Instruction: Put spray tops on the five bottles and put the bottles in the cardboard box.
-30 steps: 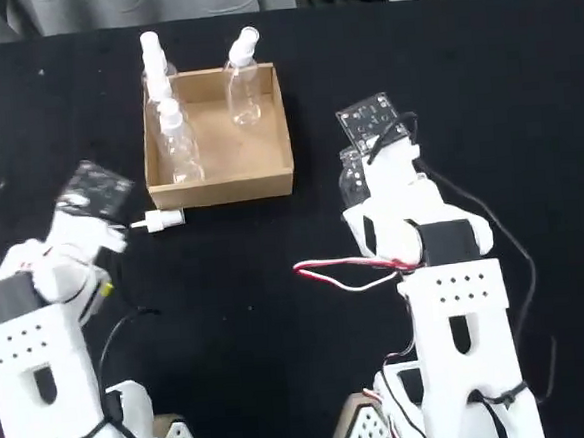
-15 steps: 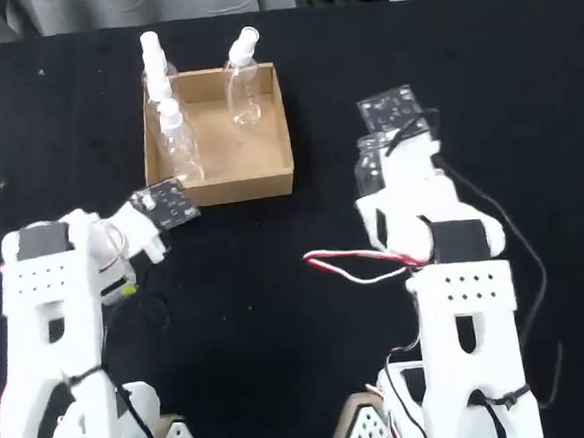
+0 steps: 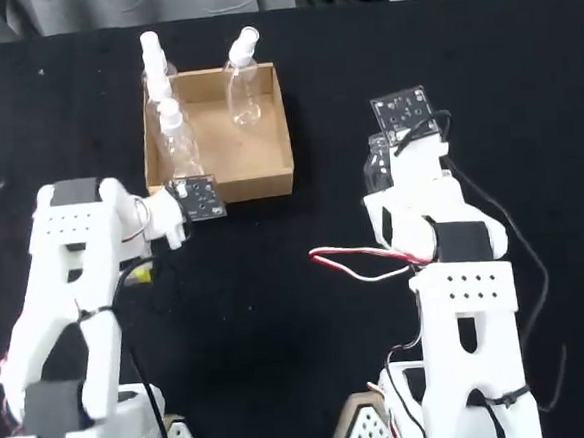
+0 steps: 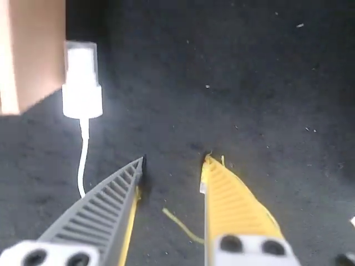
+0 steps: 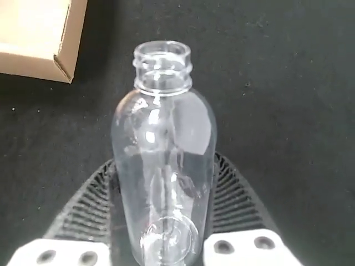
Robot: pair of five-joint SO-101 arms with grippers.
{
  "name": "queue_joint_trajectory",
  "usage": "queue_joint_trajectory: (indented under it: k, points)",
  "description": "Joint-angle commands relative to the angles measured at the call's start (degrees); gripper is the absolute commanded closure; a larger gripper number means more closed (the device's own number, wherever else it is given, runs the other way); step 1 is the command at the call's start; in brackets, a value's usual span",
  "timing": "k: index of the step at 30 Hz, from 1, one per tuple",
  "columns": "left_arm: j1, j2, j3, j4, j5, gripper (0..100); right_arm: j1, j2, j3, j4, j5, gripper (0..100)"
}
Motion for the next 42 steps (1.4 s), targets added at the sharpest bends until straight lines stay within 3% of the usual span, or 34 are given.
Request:
queue_joint_trajectory:
  k: [1, 7, 28, 42]
  points:
    - [1.4, 4.5, -5.5, -3.3, -1.9, 85, 1.1, -2.0, -0.5, -1.5, -0.1, 96.3]
    - [1.5, 10.4, -6.9, -7.1, -1.9, 85, 1.1, -2.0, -0.5, -1.5, 0.0, 96.3]
    - [3.7, 26.2, -22.4, -7.0, 0.1, 85, 1.1, -2.0, -0.5, -1.3, 0.1, 96.3]
    - [1.7, 27.5, -24.7, -8.5, 0.0, 85, 1.1, -2.0, -0.5, -1.4, 0.1, 96.3]
